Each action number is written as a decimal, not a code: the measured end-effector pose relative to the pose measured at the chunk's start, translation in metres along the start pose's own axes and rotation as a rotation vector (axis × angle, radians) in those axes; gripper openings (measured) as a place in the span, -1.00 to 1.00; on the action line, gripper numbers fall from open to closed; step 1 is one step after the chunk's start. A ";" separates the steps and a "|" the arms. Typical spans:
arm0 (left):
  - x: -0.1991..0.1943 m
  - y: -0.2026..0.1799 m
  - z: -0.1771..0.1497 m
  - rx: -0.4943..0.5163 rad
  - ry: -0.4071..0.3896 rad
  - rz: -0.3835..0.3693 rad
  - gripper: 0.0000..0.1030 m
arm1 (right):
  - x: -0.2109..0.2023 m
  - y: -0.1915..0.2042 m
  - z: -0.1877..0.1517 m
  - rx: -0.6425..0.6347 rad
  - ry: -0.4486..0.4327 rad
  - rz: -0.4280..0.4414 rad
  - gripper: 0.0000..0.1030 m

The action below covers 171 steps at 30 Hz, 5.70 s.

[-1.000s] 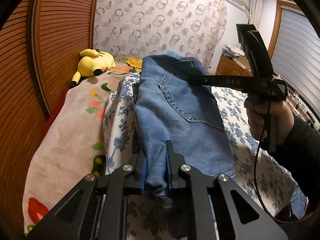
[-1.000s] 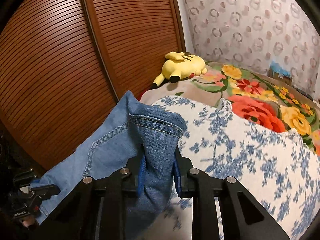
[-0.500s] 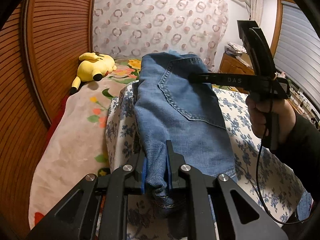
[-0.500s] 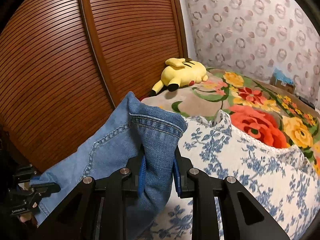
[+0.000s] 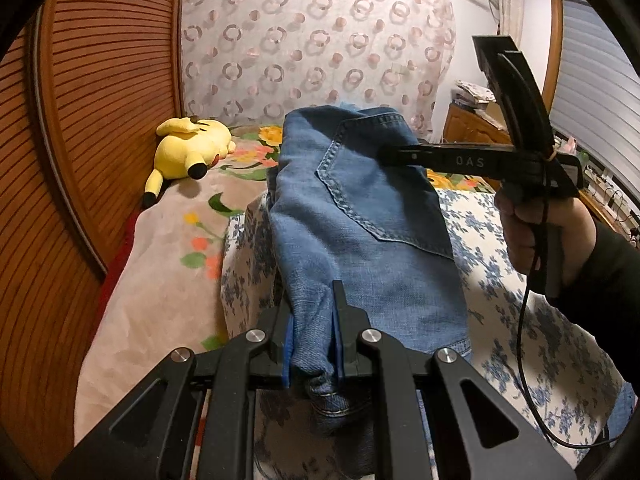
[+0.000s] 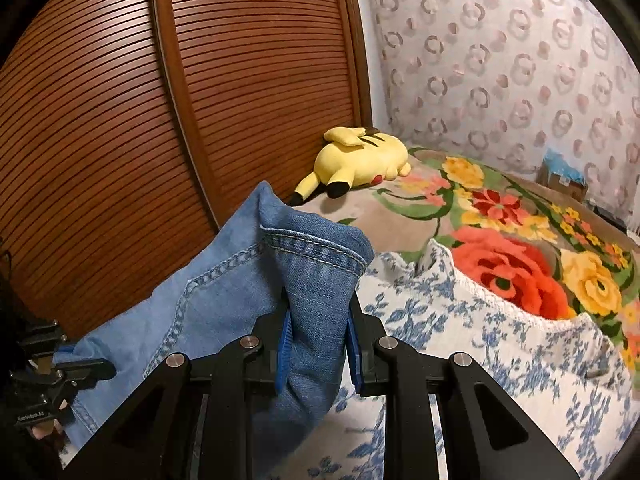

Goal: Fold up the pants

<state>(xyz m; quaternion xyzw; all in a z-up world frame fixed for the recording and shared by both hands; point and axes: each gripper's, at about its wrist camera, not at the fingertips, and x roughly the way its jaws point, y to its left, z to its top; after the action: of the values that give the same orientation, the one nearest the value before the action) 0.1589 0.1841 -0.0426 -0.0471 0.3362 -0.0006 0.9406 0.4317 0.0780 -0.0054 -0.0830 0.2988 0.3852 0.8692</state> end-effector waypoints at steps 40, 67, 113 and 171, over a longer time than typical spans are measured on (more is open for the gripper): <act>0.053 0.033 0.012 -0.078 0.041 0.020 -0.68 | 0.083 -0.043 0.023 0.042 0.089 -0.036 -0.09; 0.024 0.041 0.019 -0.139 -0.044 0.126 0.99 | 0.019 0.020 -0.016 0.005 0.054 -0.035 -0.09; -0.051 -0.022 -0.022 -0.096 -0.046 0.160 0.99 | -0.127 0.083 -0.103 0.035 0.007 -0.107 0.39; -0.171 -0.220 0.017 0.118 -0.273 -0.033 0.99 | -0.474 0.117 -0.198 0.213 -0.316 -0.520 0.75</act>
<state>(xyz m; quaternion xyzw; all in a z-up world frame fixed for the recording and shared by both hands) 0.0443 -0.0274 0.0983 0.0030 0.2036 -0.0296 0.9786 0.0090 -0.2096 0.1215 -0.0042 0.1675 0.1250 0.9779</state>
